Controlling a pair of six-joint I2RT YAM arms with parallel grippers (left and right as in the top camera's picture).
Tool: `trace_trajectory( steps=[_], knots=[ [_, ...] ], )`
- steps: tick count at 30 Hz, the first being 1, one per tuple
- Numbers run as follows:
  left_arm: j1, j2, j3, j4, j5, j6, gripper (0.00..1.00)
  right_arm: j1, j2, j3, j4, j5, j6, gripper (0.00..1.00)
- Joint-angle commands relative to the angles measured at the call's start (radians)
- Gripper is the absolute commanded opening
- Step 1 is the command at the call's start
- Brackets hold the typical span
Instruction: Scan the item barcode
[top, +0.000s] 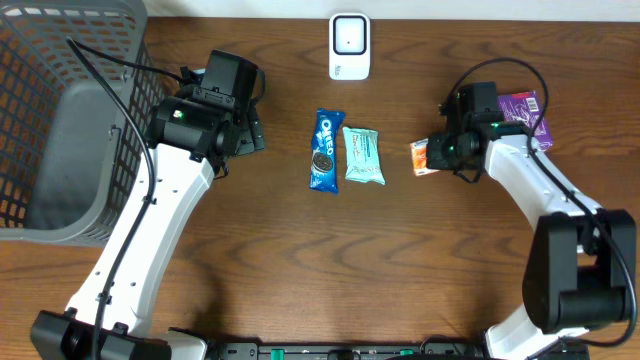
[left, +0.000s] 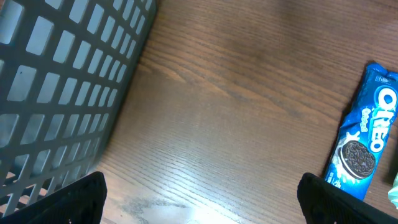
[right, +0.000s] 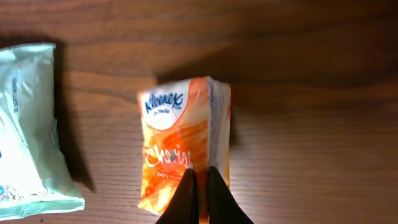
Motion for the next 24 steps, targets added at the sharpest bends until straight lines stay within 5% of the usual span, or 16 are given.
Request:
trace_trajectory(
  steps=[1,10,14,24],
  knots=[
    [0.002,0.002,0.002,-0.003,-0.006,-0.009,0.98,-0.005,-0.020,0.018,-0.018,0.099,0.018,0.01],
    [0.002,0.002,0.002,-0.003,-0.006,-0.009,0.98,0.026,-0.020,0.018,-0.049,0.232,0.017,0.03],
    [0.002,0.002,0.002,-0.003,-0.006,-0.009,0.98,0.026,-0.016,0.018,-0.048,0.212,0.017,0.27],
    [0.002,0.002,0.002,-0.003,-0.006,-0.009,0.98,0.025,0.040,0.018,-0.035,0.068,-0.096,0.48]
  ],
)
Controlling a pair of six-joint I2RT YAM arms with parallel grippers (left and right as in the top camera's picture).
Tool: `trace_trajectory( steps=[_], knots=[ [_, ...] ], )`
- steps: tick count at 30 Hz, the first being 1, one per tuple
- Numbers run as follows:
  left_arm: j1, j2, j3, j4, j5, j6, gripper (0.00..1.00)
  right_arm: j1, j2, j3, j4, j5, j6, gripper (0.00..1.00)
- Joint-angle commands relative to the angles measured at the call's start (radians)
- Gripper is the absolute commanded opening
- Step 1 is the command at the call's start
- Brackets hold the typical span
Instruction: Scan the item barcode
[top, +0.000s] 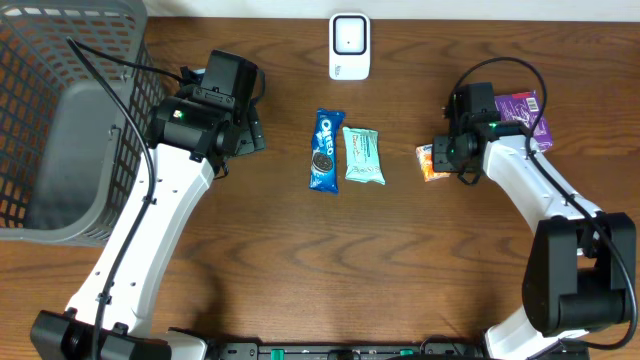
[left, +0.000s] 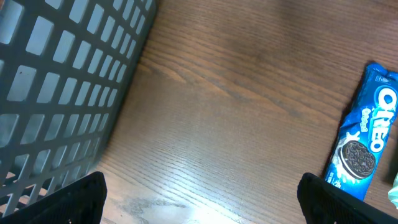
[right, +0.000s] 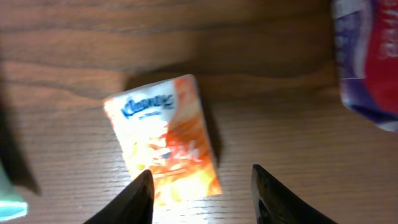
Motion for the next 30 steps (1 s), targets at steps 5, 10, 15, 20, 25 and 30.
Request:
trace_trajectory(
  steps=[5,10,15,20,25,30],
  knots=[
    [0.002,0.002,0.002,-0.003,-0.007,-0.008,0.98,0.007,0.083,0.014,0.012,-0.068,-0.051,0.46],
    [0.002,0.002,0.002,-0.003,-0.006,-0.008,0.98,0.007,0.083,0.014,0.028,-0.067,-0.044,0.43],
    [0.002,0.002,0.002,-0.003,-0.006,-0.008,0.98,0.008,0.082,0.018,0.043,-0.066,-0.005,0.42],
    [0.002,0.002,0.002,-0.003,-0.006,-0.008,0.98,0.008,0.082,0.018,0.045,-0.031,-0.005,0.41],
    [0.002,0.002,0.002,-0.003,-0.006,-0.008,0.98,0.008,0.073,0.035,0.051,-0.029,0.046,0.43],
    [0.002,0.002,0.002,-0.003,-0.006,-0.008,0.98,0.010,0.036,0.142,-0.033,-0.057,0.055,0.42]
  ],
)
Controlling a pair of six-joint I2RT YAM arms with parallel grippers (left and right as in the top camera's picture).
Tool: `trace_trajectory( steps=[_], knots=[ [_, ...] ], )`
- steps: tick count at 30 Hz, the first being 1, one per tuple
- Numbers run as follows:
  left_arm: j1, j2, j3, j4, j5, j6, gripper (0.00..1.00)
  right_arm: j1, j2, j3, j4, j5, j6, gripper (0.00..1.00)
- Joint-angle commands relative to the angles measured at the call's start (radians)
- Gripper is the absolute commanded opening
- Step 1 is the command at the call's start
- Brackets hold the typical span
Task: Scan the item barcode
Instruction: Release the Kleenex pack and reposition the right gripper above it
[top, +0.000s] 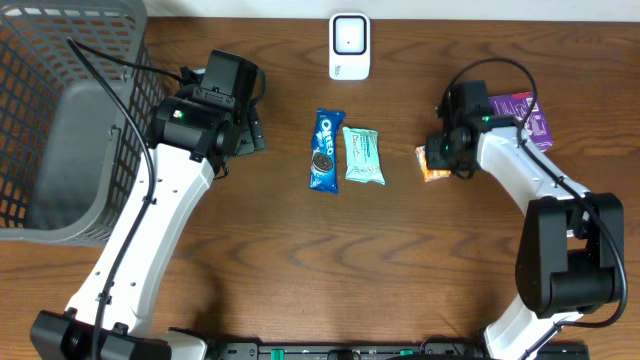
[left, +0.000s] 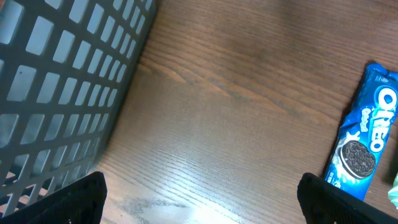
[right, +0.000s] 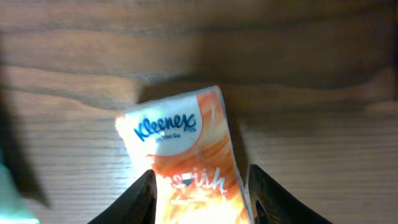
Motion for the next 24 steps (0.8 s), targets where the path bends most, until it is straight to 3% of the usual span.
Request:
trace_trajectory(
  steps=[1,11,24],
  knots=[
    [0.002,0.002,0.002,-0.003,-0.006,-0.009,0.98,0.011,-0.047,0.106,-0.040,-0.016,0.029,0.40],
    [0.002,0.002,0.002,-0.003,-0.006,-0.009,0.98,0.027,-0.047,0.100,-0.224,-0.054,0.024,0.01],
    [0.002,0.002,0.002,-0.003,-0.007,-0.009,0.98,0.085,-0.046,-0.062,-0.093,-0.068,0.055,0.01]
  ],
)
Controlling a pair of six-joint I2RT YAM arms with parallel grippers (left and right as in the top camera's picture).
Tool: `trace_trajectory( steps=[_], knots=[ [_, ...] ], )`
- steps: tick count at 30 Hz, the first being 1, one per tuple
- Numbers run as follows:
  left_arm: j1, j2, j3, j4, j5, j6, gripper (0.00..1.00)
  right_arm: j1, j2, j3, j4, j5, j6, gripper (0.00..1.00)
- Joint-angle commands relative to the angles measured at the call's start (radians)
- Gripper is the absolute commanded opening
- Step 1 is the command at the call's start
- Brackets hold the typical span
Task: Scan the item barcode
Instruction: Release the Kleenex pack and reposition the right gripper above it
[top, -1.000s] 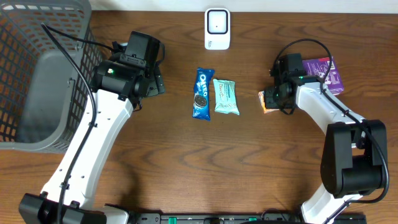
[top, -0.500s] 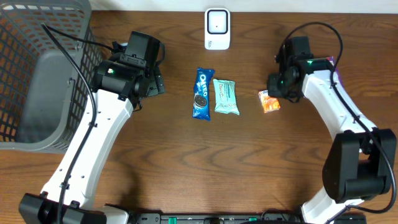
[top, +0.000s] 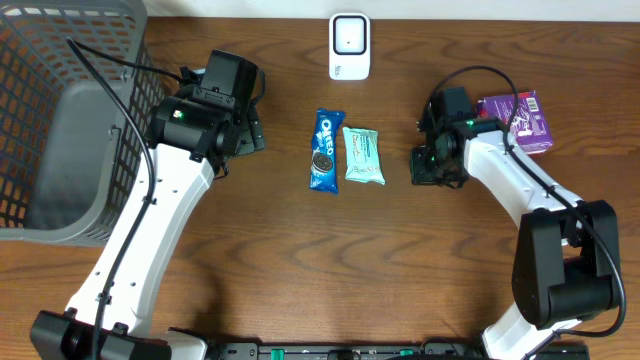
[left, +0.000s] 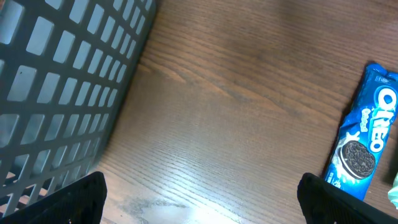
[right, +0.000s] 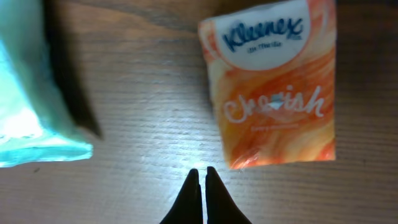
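An orange Kleenex tissue pack (right: 270, 81) lies flat on the wooden table, label up. My right gripper (right: 200, 175) is shut with nothing in it. Its tips hover over bare wood, just below and left of the pack in the right wrist view. In the overhead view the right gripper (top: 428, 165) covers the pack. The white scanner (top: 349, 45) stands at the table's far edge. My left gripper (left: 202, 199) is open over bare wood near the basket, holding nothing.
A blue Oreo pack (top: 325, 150) and a mint-green packet (top: 363, 155) lie side by side mid-table. A purple packet (top: 515, 112) lies beyond the right arm. A grey mesh basket (top: 60, 120) fills the far left.
My right gripper was open astride the Kleenex pack. It is now shut and empty, with the pack off to its upper right. The left arm has not moved.
My right gripper was shut at the near edge of the Kleenex pack. It was then open with the pack lying tilted between its fingers, and later open over the pack. It is now shut beside the flat pack. The left arm stayed still.
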Motion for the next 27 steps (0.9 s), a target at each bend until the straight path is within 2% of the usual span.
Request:
trace_trajectory(
  steps=[1,14,20,27],
  knots=[
    [0.002,0.002,0.002,-0.003,-0.006,-0.008,0.98,0.003,-0.008,-0.044,0.035,-0.005,0.026,0.01],
    [0.002,0.002,0.002,-0.003,-0.006,-0.008,0.98,0.002,-0.008,-0.209,0.375,0.008,0.026,0.01],
    [0.002,0.002,0.002,-0.003,-0.006,-0.008,0.98,0.002,-0.008,-0.227,0.451,0.175,0.026,0.01],
    [0.002,0.002,0.002,-0.003,-0.006,-0.008,0.98,-0.026,-0.008,-0.209,0.565,0.252,0.026,0.07]
  ],
)
